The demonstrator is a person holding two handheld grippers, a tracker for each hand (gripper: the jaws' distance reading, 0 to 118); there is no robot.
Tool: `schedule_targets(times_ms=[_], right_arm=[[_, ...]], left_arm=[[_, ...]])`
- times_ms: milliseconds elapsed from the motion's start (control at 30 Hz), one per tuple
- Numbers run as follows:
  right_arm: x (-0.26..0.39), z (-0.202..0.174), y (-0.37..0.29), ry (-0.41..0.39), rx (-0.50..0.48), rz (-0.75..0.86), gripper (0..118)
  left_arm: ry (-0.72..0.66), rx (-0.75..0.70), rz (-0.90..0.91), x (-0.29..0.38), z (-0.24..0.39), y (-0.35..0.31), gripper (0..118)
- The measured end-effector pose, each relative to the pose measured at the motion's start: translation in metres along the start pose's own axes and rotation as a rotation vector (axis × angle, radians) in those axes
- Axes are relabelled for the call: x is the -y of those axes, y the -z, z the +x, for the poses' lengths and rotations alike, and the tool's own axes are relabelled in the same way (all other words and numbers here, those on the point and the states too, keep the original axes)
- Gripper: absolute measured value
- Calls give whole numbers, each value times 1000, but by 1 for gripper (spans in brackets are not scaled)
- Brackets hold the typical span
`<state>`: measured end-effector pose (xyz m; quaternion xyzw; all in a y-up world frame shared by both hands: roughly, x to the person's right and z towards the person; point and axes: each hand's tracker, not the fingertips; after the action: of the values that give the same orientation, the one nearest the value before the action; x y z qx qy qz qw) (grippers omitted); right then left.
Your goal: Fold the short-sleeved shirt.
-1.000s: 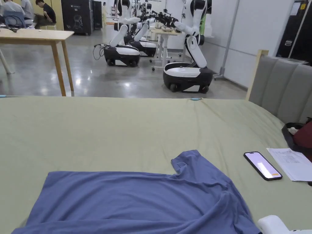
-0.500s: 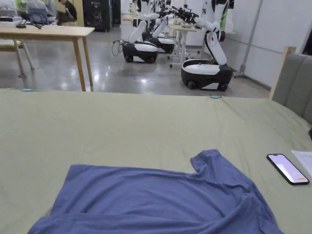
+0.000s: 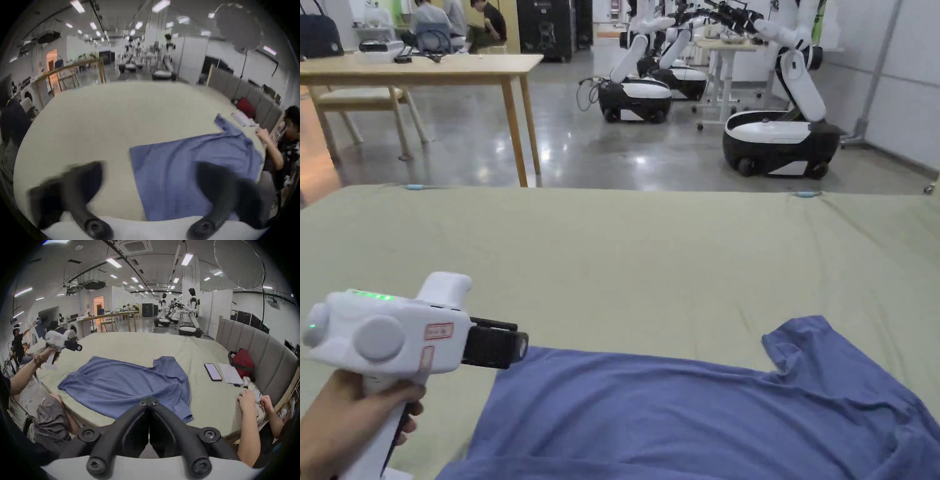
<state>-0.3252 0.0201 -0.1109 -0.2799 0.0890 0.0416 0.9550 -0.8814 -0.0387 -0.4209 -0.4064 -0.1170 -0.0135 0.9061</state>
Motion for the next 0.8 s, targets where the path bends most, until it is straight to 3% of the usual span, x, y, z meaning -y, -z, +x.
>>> schedule_targets(times_ms=[33, 100, 200, 333, 433, 467, 500, 533, 600, 667, 800], right_arm=[[2, 0, 6, 3, 1, -8, 0], [2, 4, 14, 19, 6, -26, 0], [2, 9, 25, 31, 47, -60, 0], [1, 12, 36, 50, 73, -76, 0], [3, 14, 43, 54, 72, -93, 0], [4, 14, 47, 54, 77, -105, 0], [5, 14, 50, 54, 78, -114, 0], [5, 14, 52, 54, 75, -120, 0], [10, 16, 58, 65, 60, -127, 0], [5, 19, 64, 70, 35, -124, 0], [-28, 40, 103, 46, 63, -95, 0]], left_arm=[[29, 30, 73, -3, 1, 17, 118], [81, -36, -8, -14, -12, 62, 117], [66, -11, -95, -18, -20, 106, 117], [122, -54, -141, -4, -8, 127, 116], [200, -28, -89, 14, 4, 120, 89], [202, -25, -36, 19, 8, 113, 62], [228, -27, 10, 24, 13, 107, 23], [274, -44, 50, 26, 18, 103, 0], [349, -94, 59, 29, 30, 99, 0], [370, -51, 6, 28, 39, 100, 0], [402, -84, 14, 30, 45, 97, 0]])
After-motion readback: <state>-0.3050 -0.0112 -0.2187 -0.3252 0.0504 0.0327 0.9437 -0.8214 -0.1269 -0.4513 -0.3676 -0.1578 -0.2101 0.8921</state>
